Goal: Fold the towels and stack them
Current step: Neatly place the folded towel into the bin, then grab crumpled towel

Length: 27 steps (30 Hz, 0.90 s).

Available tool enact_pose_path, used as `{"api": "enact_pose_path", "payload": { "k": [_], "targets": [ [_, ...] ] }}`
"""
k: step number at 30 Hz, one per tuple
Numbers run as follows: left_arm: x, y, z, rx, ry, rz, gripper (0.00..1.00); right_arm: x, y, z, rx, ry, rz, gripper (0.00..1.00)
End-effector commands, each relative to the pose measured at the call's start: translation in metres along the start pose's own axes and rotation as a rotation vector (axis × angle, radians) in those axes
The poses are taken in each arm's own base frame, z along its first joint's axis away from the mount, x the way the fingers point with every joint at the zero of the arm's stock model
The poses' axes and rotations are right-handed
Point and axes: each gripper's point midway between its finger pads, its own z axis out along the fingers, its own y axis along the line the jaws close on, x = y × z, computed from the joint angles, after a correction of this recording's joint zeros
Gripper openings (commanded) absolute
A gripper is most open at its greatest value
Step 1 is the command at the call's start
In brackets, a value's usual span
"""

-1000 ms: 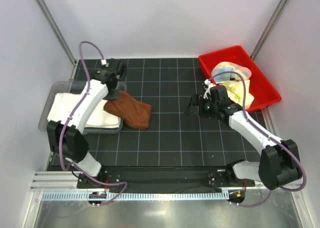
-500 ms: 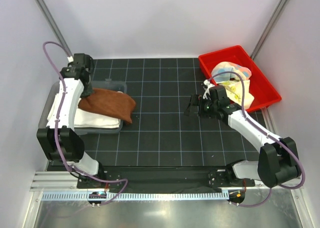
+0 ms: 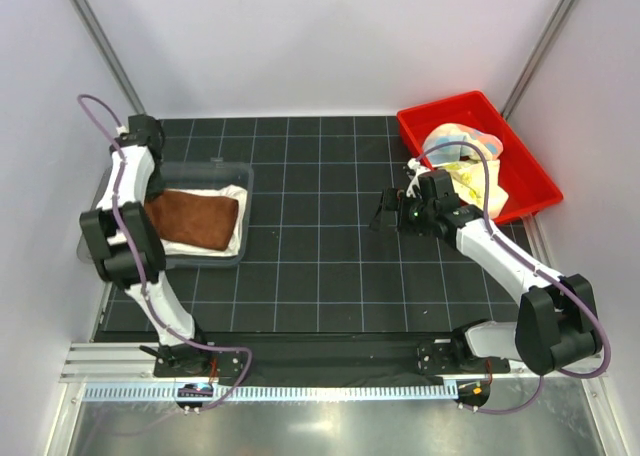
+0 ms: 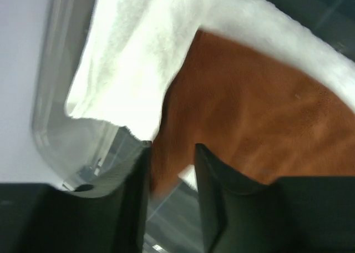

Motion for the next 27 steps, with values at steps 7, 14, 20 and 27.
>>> {"api": "enact_pose_path", "payload": {
  "k": [7,14,20,27],
  "targets": [
    [-0.047,0.034,0.0,-0.211,-0.075,-0.137,0.53,-0.018,0.004,-0.003,-0.001,-0.048,-0.032,1.0],
    [-0.044,-0.011,-0.017,0.102,-0.106,-0.222,0.56,-0.024,0.008,-0.004,-0.011,-0.067,-0.024,1.0],
    [-0.027,-0.077,-0.075,0.471,-0.13,-0.227,0.55,-0.065,0.006,-0.015,0.109,-0.118,0.058,1.0],
    [0.026,-0.16,-0.188,0.795,-0.241,0.07,0.72,-0.157,-0.047,-0.044,0.39,-0.263,0.162,1.0]
  ]
}}
